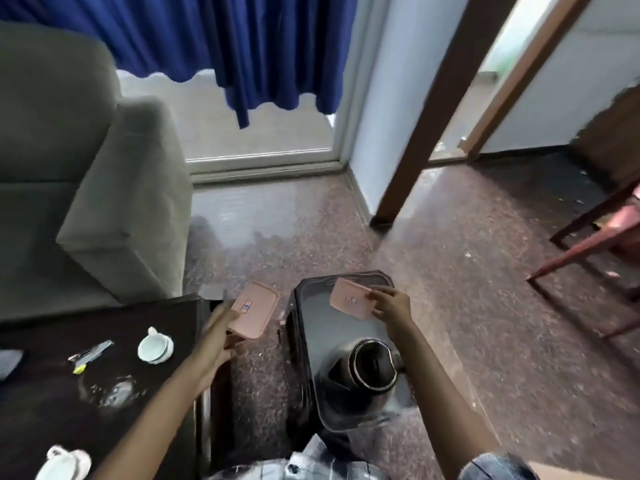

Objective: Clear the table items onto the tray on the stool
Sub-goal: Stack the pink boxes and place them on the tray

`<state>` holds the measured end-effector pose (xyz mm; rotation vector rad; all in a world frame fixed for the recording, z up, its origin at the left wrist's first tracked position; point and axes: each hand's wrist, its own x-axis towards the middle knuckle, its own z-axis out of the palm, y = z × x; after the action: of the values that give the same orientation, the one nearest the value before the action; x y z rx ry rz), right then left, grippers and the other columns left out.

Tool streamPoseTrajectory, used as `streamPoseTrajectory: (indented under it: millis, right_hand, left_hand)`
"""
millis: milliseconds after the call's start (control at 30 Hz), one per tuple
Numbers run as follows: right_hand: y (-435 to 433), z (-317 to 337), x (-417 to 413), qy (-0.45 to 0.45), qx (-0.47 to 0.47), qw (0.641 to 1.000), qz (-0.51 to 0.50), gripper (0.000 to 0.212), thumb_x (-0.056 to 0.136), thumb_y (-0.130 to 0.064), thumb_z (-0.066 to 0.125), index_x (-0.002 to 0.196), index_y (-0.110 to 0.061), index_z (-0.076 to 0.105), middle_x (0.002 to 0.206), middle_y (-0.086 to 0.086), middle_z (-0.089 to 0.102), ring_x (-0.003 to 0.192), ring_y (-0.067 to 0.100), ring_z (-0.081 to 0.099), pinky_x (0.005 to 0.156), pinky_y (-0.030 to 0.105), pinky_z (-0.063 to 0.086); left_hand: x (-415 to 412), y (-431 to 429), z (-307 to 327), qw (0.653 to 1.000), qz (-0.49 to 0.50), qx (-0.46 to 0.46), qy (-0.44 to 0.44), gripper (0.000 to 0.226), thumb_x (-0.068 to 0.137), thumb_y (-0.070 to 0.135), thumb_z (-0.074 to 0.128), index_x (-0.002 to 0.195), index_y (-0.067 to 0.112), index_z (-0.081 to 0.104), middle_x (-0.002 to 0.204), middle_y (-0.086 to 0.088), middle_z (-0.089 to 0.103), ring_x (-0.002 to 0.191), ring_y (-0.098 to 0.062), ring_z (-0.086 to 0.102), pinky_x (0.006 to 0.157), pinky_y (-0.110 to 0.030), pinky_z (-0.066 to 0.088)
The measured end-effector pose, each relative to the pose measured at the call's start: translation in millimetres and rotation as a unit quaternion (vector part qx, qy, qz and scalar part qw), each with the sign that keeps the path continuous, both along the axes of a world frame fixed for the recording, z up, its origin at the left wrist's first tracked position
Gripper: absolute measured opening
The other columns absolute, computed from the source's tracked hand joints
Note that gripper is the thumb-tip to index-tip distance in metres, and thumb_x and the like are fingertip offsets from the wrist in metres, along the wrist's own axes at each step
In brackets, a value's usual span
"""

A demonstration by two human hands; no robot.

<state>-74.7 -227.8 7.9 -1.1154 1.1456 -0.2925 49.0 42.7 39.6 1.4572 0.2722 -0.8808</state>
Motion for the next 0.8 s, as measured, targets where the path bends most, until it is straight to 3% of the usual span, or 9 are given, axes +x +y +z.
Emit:
streamPoseTrajectory:
  millis: [200, 367, 500, 600, 700, 800]
  right_hand:
    - [-37, -88, 37, 0.126, 0.013, 0.987, 0.095, 0.029, 0.072, 0.01, 0.063, 0.063, -0.012, 0.047, 0.066, 0.009, 0.051, 0.067, 0.022, 0.05, 0.05, 0.027, 0.036]
    - [-44, -142, 67, 0.164, 0.01, 0.976, 0.145, 0.036, 0.073, 0.008, 0.067, 0.056, -0.014, 0.044, 0.058, 0.006, 0.047, 0.057, 0.018, 0.045, 0.049, 0.027, 0.034]
    - [-43, -173, 86, 0.183, 0.015, 0.969, 0.164, 0.034, 0.076, 0.007, 0.065, 0.058, -0.014, 0.045, 0.059, 0.008, 0.049, 0.055, 0.017, 0.044, 0.05, 0.027, 0.035]
    - [-41, -197, 94, 0.21, 0.008, 0.961, 0.18, 0.03, 0.076, 0.002, 0.065, 0.059, -0.016, 0.049, 0.074, 0.015, 0.057, 0.07, 0.023, 0.053, 0.063, 0.034, 0.042]
    - [-38, -193, 99, 0.219, -0.02, 0.957, 0.187, 0.005, 0.08, -0.003, 0.063, 0.081, -0.008, 0.063, 0.082, 0.012, 0.058, 0.08, 0.021, 0.052, 0.071, 0.032, 0.042]
    - [-42, -193, 104, 0.215, -0.032, 0.96, 0.177, 0.019, 0.08, 0.0, 0.058, 0.097, -0.006, 0.065, 0.08, 0.009, 0.056, 0.077, 0.021, 0.052, 0.067, 0.028, 0.045]
  left_hand:
    - [-4, -34, 2, 0.999, 0.037, 0.038, -0.002, 0.027, 0.096, 0.017, 0.04, 0.117, 0.029, 0.051, 0.093, -0.003, 0.06, 0.071, -0.014, 0.052, 0.061, -0.027, 0.043]
    - [-14, -61, 9, 0.997, 0.06, 0.055, -0.005, 0.025, 0.095, 0.015, 0.042, 0.105, 0.031, 0.059, 0.087, -0.001, 0.062, 0.067, -0.013, 0.054, 0.052, -0.021, 0.047]
    - [-28, -61, 10, 0.995, 0.086, 0.058, 0.002, 0.025, 0.096, 0.016, 0.041, 0.103, 0.03, 0.06, 0.087, -0.002, 0.063, 0.065, -0.012, 0.055, 0.055, -0.022, 0.047]
    - [-39, -54, 6, 0.992, 0.103, 0.077, 0.012, 0.025, 0.096, 0.017, 0.042, 0.107, 0.029, 0.06, 0.093, -0.004, 0.064, 0.07, -0.015, 0.057, 0.061, -0.028, 0.047]
    - [-45, -52, 5, 0.989, 0.116, 0.091, 0.015, 0.024, 0.096, 0.016, 0.042, 0.103, 0.03, 0.061, 0.096, -0.005, 0.063, 0.074, -0.016, 0.057, 0.062, -0.029, 0.047]
    - [-49, -52, 4, 0.988, 0.117, 0.096, 0.02, 0.023, 0.096, 0.016, 0.043, 0.104, 0.03, 0.06, 0.095, -0.004, 0.061, 0.073, -0.015, 0.056, 0.06, -0.027, 0.047]
